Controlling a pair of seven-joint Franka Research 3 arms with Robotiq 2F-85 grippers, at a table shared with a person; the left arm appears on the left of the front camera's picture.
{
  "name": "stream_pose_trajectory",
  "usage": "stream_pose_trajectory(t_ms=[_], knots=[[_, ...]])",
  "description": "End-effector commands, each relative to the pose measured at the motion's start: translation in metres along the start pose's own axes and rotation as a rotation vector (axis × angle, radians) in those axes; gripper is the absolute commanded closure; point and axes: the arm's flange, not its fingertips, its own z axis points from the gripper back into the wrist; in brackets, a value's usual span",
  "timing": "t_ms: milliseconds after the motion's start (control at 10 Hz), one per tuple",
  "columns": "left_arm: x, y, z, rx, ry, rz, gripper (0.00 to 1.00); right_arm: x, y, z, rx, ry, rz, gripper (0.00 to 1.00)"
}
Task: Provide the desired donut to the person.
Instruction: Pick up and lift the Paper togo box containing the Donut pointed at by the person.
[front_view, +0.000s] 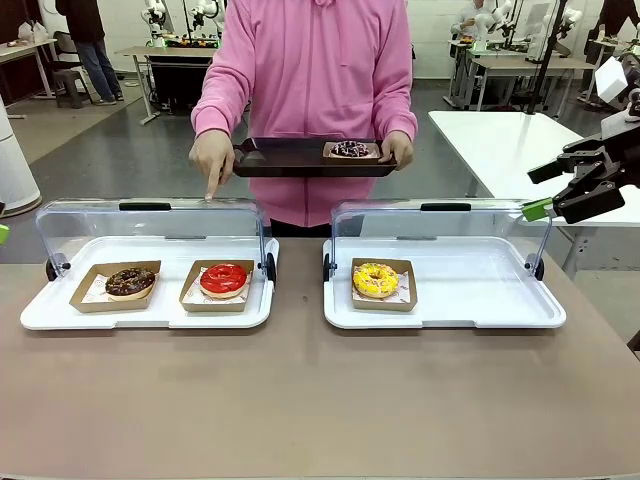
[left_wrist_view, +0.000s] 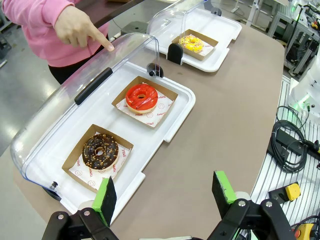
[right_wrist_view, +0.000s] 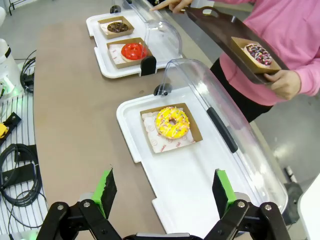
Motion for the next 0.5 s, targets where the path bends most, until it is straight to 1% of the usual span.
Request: stream_pose_trajectory(t_ms=[0, 200, 300, 400], knots=[[-0.002, 0.002, 0.001, -0.01, -0.017, -0.016, 0.0, -0.001, 0.0, -0.001, 0.009, -0.002, 0.002, 0.0], [0.0, 0.0, 0.0, 0.0, 0.0, 0.0, 0.0, -0.001, 0.0, -0.001, 0.009, -0.002, 0.002, 0.0], [0.022, -0.02, -0.025, 0.019, 0.062, -0.089, 0.0, -0.001, 0.0, -0.001, 0.009, -0.002, 0.002, 0.0], [0.041, -0.029, -0.05, 0.034, 0.107, -0.147, 0.0, -0.001, 0.0, -0.001, 0.009, -0.002, 0.002, 0.0]])
